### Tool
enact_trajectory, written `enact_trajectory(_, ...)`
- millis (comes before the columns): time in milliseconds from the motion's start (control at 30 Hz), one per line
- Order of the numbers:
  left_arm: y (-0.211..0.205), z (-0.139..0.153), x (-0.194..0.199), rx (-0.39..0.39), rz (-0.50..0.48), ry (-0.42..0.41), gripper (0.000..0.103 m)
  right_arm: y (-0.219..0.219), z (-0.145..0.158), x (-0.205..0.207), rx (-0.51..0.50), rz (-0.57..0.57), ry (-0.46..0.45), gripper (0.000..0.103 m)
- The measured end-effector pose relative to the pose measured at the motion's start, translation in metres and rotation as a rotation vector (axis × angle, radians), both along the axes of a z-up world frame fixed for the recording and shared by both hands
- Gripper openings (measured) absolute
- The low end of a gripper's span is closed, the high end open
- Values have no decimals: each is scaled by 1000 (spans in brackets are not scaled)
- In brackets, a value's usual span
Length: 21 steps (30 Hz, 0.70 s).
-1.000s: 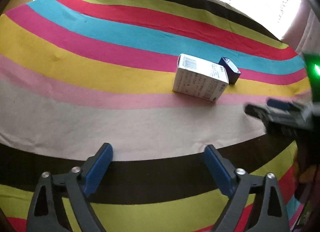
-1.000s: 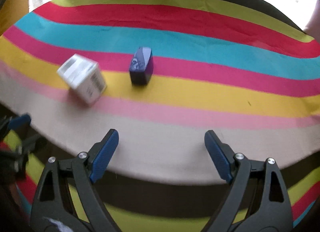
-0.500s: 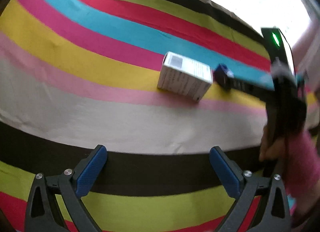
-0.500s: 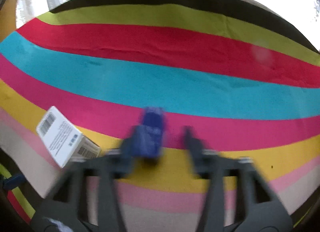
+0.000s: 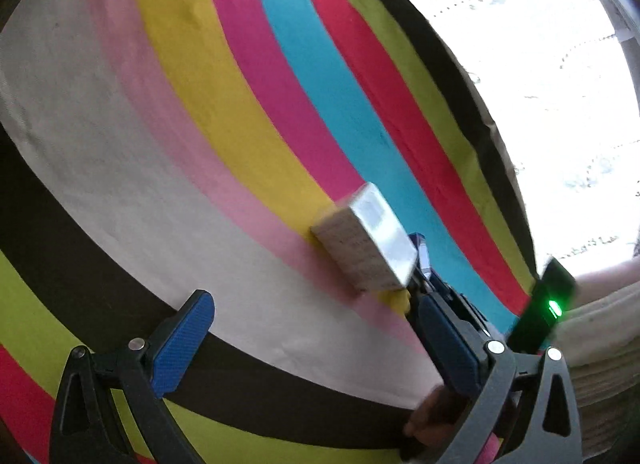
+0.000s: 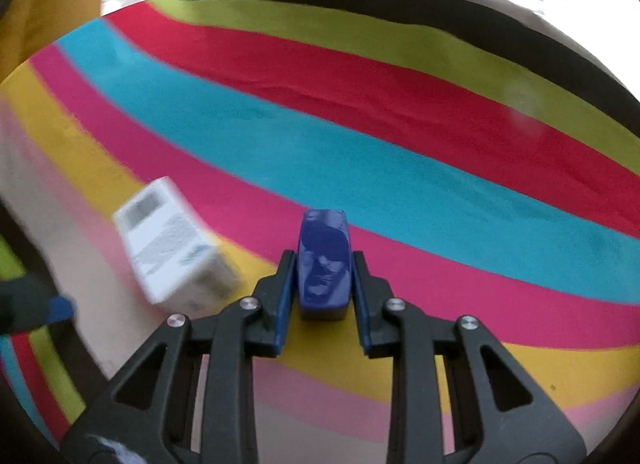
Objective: Organize rigid objects
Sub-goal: 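Grasp the white barcode box with the left tool while the right tool holds the blue cap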
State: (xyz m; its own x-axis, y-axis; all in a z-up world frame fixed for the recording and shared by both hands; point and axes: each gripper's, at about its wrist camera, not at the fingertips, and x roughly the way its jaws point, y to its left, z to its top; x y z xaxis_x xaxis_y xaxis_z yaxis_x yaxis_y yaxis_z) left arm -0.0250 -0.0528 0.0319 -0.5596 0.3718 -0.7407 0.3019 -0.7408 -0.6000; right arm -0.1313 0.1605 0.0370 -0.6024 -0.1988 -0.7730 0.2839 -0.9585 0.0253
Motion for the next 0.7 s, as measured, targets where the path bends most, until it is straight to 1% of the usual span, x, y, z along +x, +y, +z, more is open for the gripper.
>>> enact_trajectory(67,-4,0,0,-21,8,8,103,-10,4,14,-34,126,16,31)
enact_trajectory(100,-4,1,-1,-24,11,14,103,-15,4,22,-60,194,8,31)
enact_trajectory(133,2,0,-3,-31,12,18,103,-21,4,33,-61,272,4,31)
enact_trajectory(200,8,1,-6,-56,4,23,103,-27,1,49,-24,331,3,31)
enact_trajectory(267,17,4,-11,-116,-2,40,103,-19,-1,57,-12,318,-2,31)
enact_trajectory(300,22,5,-13,-147,-4,46,103,-13,-1,59,-21,282,-9,31)
enact_trajectory(367,30,4,-20,-208,-39,46,103,3,-1,63,-45,203,-15,31)
enact_trajectory(400,36,4,-23,-248,-60,49,103,9,-1,65,-50,183,-17,31)
enact_trajectory(433,47,3,-26,-324,-85,55,103,15,0,66,-47,166,-16,31)
enact_trajectory(467,53,3,-28,-380,-102,63,103,9,1,61,-39,154,-14,31)
enact_trajectory(533,65,0,-35,-493,-143,75,101,11,4,63,-29,133,-12,31)
enact_trajectory(567,66,-3,-34,-536,-152,73,90,13,5,66,-27,124,-11,31)
enact_trajectory(600,69,-7,-35,-577,-160,65,74,13,5,67,-22,114,-9,31)
enact_trajectory(633,73,-7,-34,-639,-172,87,64,14,5,67,-14,106,-7,31)
enact_trajectory(667,74,-7,-33,-669,-183,96,53,15,3,66,-5,101,-6,31)
enact_trajectory(700,74,-7,-32,-680,-194,107,46,12,2,66,2,100,-4,31)
